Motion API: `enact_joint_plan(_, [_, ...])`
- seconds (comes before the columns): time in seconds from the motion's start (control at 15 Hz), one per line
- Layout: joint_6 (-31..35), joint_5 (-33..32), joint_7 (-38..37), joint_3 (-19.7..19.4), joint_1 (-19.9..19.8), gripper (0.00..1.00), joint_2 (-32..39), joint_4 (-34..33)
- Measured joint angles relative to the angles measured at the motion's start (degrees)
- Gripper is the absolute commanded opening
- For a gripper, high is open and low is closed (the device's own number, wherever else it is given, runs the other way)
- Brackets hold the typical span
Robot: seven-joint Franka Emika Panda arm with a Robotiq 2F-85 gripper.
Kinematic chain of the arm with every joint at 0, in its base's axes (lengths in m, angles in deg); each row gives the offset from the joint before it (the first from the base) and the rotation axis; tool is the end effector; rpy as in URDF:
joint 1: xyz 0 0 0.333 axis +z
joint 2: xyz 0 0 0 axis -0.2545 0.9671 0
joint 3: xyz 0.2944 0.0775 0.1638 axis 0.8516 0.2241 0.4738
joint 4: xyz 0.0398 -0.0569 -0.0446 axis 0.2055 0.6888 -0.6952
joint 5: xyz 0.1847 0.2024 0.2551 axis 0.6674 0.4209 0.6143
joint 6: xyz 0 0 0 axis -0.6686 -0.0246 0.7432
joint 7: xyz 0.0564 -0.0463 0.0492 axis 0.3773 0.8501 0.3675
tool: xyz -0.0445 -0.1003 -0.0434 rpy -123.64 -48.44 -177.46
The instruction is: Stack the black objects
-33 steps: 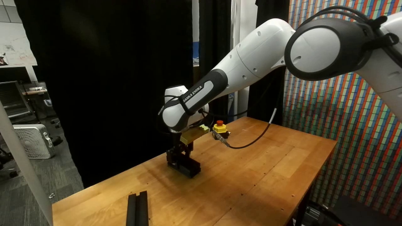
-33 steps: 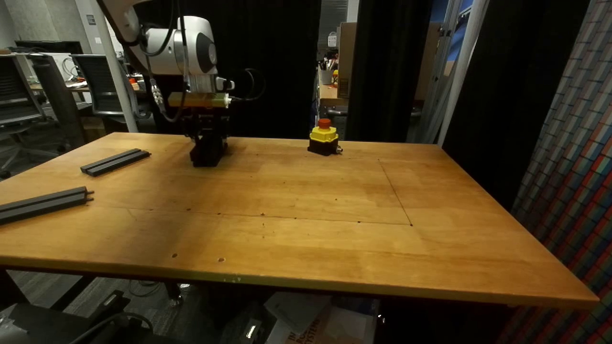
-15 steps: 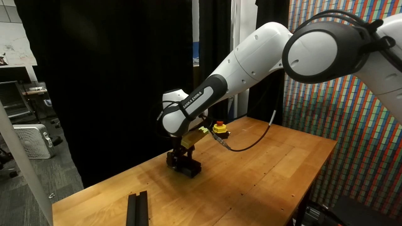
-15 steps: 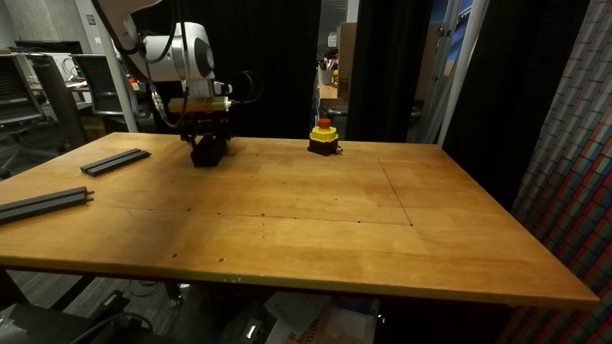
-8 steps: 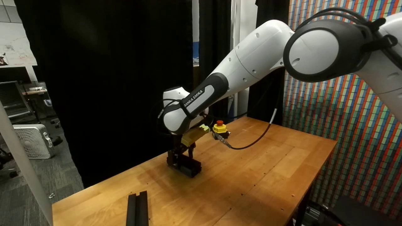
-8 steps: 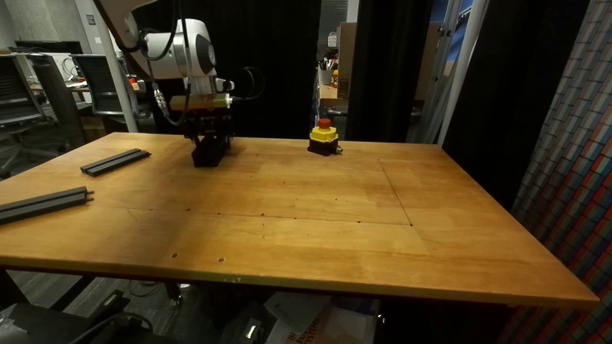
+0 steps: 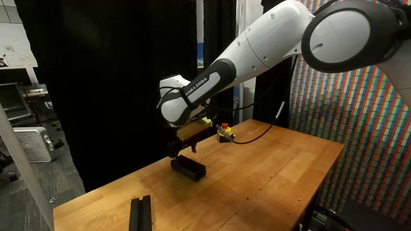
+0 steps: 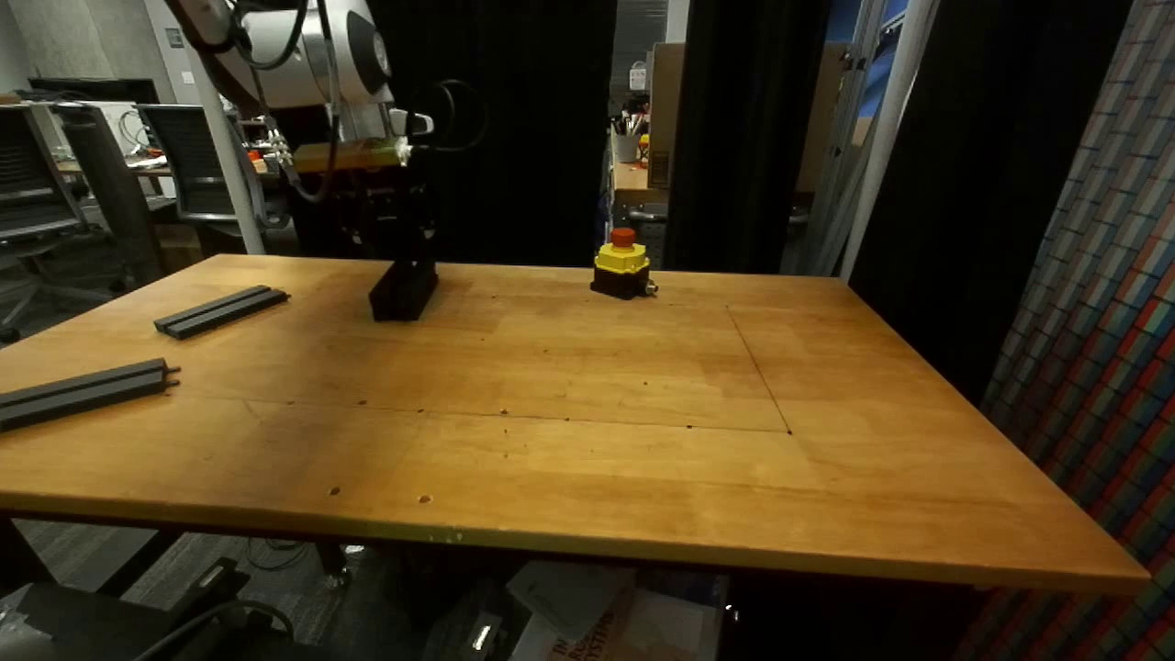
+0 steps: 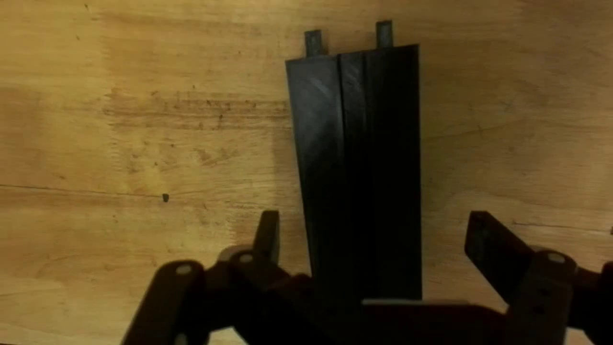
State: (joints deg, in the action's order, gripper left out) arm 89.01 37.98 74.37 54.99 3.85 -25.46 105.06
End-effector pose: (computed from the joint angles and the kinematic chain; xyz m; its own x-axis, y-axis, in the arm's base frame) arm 0.6621 0.2440 0.3087 0.9809 0.1944 0.0015 0.1929 -0.9742 0.1171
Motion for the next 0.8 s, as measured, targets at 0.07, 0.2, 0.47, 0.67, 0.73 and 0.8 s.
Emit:
enact_joint_plan(0.07, [-1.24,0.04,-0.85,0.25,0.35,1.0,-0.91,0.01])
enact_joint_plan(0.2, [-3.4,0.63,-1.62,1.44,0.7,1.0,-2.47,0.03])
enact_joint_plan(0.47, [-4.83,5.46,-1.68,5.27,1.01,1.0,-3.44,-0.28])
enact_joint_plan(0.67, [-4.8,9.49,-3.08,7.18,2.01,1.0,-2.03,-2.05])
enact_joint_plan(0.73, [-4.66,10.61,-4.0,7.53,2.49,1.0,-1.07,-3.14])
enact_joint_plan(0.8, [-4.38,11.64,-5.02,7.72,3.08,1.0,0.07,-4.32])
